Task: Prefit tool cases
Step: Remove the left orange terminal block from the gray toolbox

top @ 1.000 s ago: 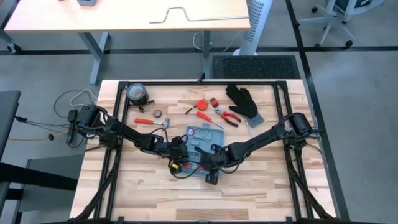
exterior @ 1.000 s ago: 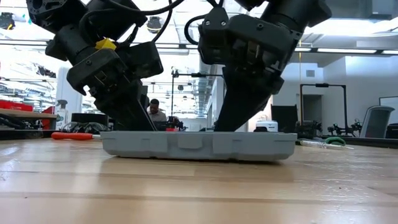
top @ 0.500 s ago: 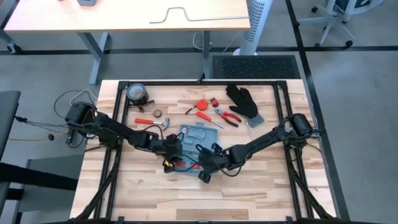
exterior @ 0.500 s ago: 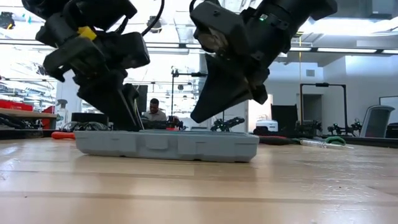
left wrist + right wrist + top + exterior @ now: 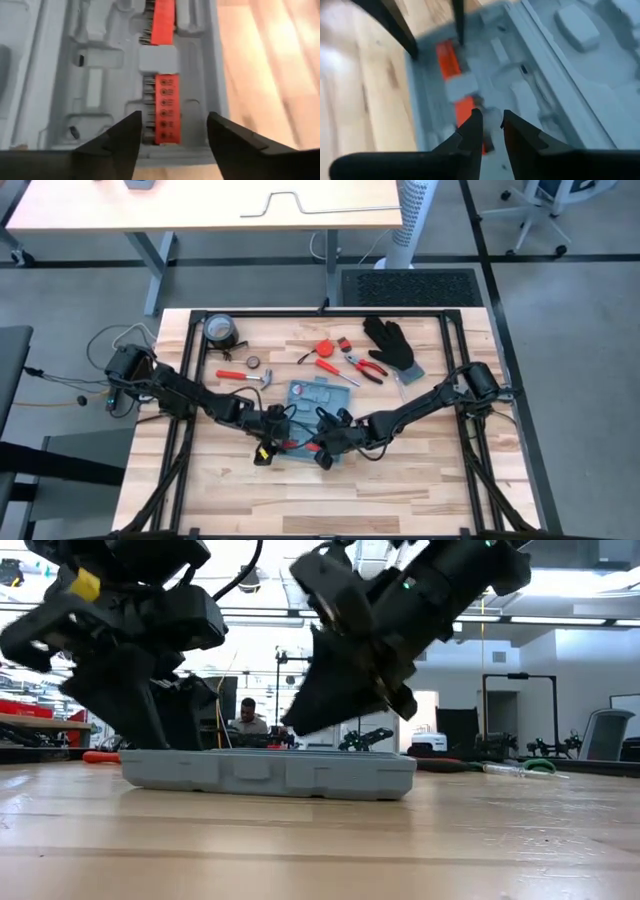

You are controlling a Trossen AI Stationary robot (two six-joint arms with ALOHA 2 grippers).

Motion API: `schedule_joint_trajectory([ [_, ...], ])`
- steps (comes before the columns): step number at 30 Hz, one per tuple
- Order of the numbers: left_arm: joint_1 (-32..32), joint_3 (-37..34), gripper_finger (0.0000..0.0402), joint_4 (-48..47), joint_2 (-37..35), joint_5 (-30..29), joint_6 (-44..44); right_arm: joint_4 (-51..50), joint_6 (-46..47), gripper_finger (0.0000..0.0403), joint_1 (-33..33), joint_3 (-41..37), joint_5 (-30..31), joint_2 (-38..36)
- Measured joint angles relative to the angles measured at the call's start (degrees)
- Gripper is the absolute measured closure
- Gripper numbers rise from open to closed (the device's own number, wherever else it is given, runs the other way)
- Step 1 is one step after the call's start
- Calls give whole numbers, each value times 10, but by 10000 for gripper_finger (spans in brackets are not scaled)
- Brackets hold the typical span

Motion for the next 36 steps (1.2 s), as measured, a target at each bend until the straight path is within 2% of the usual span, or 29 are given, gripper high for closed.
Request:
schedule_joint_trajectory([
  [4,-7,1,154,10,11,-38,5,23,7,314,-8,-16,0,-2],
  [9,-8,3,150,17,18,-44,0,34,8,314,-20,-21,0,-2],
  [14,-16,3,161,15,20,-44,17,35,-5,314,-33,-22,0,-1],
  [22,-27,4,204,3,33,-50,23,41,-9,315,-52,-21,-2,-1],
  [36,-20,16,216,8,96,-70,-19,39,-25,316,-53,-21,-32,-1],
])
